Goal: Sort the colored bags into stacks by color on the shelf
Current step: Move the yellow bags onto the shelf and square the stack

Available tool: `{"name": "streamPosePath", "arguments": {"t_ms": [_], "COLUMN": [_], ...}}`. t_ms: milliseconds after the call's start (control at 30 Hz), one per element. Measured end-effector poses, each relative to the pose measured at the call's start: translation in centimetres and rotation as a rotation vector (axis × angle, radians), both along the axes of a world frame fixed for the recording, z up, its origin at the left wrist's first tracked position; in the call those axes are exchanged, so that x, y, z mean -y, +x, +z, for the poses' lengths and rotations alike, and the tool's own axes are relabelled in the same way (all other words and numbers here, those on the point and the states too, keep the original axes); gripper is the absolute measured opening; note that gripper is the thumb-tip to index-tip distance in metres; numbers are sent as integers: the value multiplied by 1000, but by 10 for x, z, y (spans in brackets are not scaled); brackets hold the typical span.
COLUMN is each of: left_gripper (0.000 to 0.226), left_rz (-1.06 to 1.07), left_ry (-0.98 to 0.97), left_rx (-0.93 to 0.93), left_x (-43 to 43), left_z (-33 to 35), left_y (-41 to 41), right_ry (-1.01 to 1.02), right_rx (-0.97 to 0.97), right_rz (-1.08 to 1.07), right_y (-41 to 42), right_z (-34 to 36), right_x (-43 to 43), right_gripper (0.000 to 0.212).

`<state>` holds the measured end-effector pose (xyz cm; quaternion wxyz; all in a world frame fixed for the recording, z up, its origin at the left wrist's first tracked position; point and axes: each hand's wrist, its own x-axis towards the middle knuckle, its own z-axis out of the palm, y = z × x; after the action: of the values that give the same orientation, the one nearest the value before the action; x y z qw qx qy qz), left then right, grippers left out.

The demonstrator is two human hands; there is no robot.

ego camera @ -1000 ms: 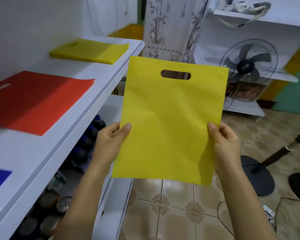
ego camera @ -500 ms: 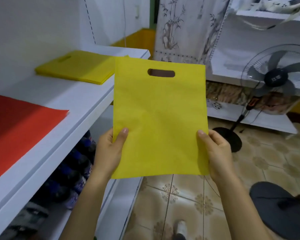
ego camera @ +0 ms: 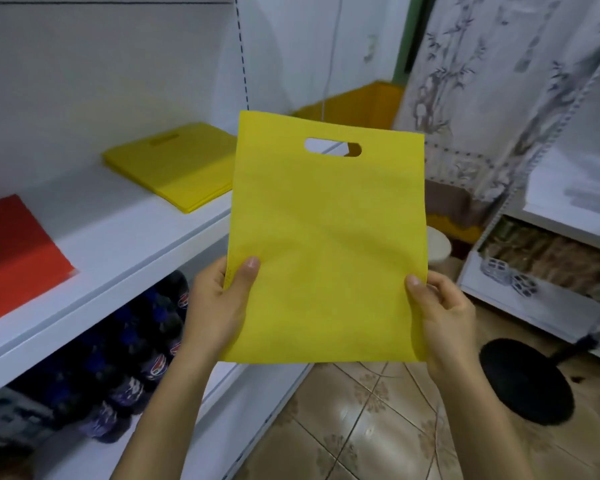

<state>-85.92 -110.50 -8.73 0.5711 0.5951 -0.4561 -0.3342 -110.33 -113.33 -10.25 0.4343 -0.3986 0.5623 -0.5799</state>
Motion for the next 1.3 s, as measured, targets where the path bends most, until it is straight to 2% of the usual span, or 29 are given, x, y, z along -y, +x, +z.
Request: {"name": "streamPosePath", "arguments": {"t_ms": [167, 367, 567, 667, 833, 1000, 1133, 1300], "left_gripper": [17, 17, 9, 7, 4, 25, 42, 61], "left_rz": [103, 246, 356, 375, 507, 678, 734, 820], "left_ry": [-58, -151, -188, -147, -49, 171, 358, 453], "left_rx": [-7, 30, 76, 101, 280, 429, 494, 529], "left_x": [25, 67, 123, 144, 164, 176, 183, 187], "left_z": [6, 15, 27, 35, 44, 37, 23, 12], "left_y": [3, 29, 69, 92, 133, 151, 150, 152], "right_ry": [-24, -116, -250, -303, -358, -422, -427, -430], "right_rx": [23, 9, -202, -335, -476, -708, -898, -938], "right_rz": [108, 260, 375, 445, 581, 714, 803, 891], "right_y": [11, 45, 95, 125, 173, 206, 225, 224], "right_z": [1, 8, 41, 54, 61, 63, 59, 50], "right_x": [52, 119, 211, 264, 333, 371, 398, 419], "right_gripper": [7, 26, 24, 27, 26, 26, 31, 31]}}
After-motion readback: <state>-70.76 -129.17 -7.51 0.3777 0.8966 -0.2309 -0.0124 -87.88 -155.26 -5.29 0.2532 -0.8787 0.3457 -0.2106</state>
